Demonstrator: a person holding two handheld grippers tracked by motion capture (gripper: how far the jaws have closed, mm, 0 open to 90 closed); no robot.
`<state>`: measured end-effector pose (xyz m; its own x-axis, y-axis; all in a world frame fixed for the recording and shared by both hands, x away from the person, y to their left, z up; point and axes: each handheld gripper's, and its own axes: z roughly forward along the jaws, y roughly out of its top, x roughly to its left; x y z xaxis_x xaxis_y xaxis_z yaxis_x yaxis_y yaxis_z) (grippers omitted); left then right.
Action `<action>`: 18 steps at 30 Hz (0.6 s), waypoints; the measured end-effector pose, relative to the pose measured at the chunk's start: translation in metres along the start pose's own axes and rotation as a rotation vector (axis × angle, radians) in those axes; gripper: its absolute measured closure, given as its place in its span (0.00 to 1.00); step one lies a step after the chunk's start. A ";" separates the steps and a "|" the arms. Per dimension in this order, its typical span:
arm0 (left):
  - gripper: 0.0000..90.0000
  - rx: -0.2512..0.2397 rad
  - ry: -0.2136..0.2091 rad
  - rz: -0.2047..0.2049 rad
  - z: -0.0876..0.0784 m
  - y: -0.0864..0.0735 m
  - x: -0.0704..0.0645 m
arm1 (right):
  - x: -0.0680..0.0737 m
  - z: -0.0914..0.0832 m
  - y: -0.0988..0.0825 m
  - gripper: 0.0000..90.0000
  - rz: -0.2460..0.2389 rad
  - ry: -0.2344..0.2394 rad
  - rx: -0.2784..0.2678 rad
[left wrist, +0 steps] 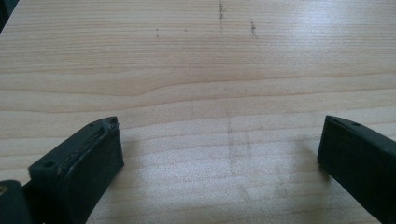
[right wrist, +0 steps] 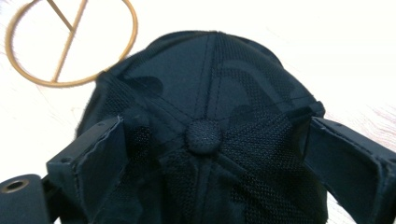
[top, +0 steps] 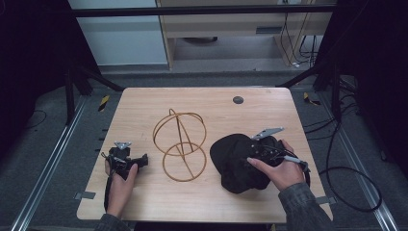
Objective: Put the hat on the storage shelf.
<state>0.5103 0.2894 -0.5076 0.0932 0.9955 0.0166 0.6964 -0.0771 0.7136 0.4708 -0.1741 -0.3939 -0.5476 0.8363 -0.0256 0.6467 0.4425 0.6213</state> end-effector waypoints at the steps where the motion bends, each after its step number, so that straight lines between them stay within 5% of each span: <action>1: 0.00 0.000 0.000 0.000 0.000 0.000 0.000 | -0.001 0.003 -0.001 0.09 -0.001 0.006 0.013; 9: 0.00 0.000 0.000 0.001 0.000 0.000 0.000 | -0.006 0.010 -0.006 0.09 0.015 0.023 0.036; 18: 0.00 0.000 0.000 0.001 0.000 0.000 0.000 | -0.011 0.012 -0.008 0.25 0.011 0.053 0.066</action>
<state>0.5101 0.2892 -0.5076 0.0944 0.9954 0.0172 0.6966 -0.0784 0.7132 0.4777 -0.1835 -0.4080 -0.5663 0.8238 0.0233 0.6855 0.4552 0.5682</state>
